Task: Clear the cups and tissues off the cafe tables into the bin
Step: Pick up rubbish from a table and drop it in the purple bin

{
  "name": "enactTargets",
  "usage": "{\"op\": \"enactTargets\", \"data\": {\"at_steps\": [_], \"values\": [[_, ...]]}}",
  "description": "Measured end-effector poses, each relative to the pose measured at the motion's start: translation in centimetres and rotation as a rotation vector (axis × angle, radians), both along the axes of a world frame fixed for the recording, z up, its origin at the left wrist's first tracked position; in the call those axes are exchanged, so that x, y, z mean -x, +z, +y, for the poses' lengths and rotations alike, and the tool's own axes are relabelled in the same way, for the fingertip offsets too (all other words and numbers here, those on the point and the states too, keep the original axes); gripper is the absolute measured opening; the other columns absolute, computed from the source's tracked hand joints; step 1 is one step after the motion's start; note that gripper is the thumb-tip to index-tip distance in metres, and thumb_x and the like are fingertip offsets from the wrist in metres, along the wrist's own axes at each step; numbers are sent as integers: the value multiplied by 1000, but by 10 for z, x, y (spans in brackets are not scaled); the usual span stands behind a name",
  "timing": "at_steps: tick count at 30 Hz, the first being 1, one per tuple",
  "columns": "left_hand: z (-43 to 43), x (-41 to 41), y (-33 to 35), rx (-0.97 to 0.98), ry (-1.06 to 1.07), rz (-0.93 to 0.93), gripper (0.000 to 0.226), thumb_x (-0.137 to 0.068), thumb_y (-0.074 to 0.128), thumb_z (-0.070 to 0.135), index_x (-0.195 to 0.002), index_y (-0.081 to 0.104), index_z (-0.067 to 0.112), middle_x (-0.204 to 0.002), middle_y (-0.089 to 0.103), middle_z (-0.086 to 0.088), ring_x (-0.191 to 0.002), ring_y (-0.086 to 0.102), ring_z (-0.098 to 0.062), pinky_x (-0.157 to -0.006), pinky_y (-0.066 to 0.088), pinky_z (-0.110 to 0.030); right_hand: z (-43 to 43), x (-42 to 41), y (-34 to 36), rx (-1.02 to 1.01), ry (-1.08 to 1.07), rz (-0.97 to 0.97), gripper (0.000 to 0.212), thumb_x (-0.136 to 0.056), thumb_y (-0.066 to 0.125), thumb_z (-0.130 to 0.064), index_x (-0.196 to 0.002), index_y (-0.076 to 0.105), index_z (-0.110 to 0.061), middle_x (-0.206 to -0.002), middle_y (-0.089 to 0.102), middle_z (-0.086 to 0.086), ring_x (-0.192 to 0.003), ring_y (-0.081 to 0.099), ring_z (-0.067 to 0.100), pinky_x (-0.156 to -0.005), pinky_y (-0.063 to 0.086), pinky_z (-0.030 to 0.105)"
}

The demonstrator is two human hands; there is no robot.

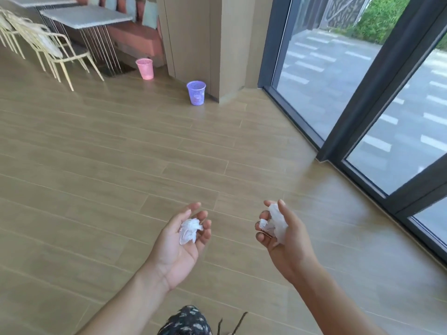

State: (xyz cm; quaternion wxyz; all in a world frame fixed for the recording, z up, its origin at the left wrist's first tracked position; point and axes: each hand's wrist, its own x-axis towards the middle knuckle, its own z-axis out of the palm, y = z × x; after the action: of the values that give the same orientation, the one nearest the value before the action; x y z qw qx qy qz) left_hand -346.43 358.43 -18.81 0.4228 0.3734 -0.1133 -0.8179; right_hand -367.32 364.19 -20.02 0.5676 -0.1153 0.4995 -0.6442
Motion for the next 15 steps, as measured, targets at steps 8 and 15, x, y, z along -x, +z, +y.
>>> {"op": "enactTargets", "data": {"at_steps": [8, 15], "values": [[-174, 38, -27, -2, 37, 6, 22, -87, 61, 20, -105, 73, 13, -93, 70, -8, -77, 67, -21, -65, 60, -27, -175, 39, -14, -23, 20, 15, 31, -104, 53, -35, -123, 62, -11, -81, 55, 4, -67, 54, 19, -63, 40, 34], [-364, 51, -23, -37, 33, 26, 20, -91, 60, 19, -106, 72, 14, -92, 69, -8, -76, 66, -21, -64, 60, -26, -361, 52, -2, -9, 17, 8, 31, -103, 53, -35, -122, 62, -12, -79, 55, 3, -67, 53, 18, -64, 39, 34]]}}
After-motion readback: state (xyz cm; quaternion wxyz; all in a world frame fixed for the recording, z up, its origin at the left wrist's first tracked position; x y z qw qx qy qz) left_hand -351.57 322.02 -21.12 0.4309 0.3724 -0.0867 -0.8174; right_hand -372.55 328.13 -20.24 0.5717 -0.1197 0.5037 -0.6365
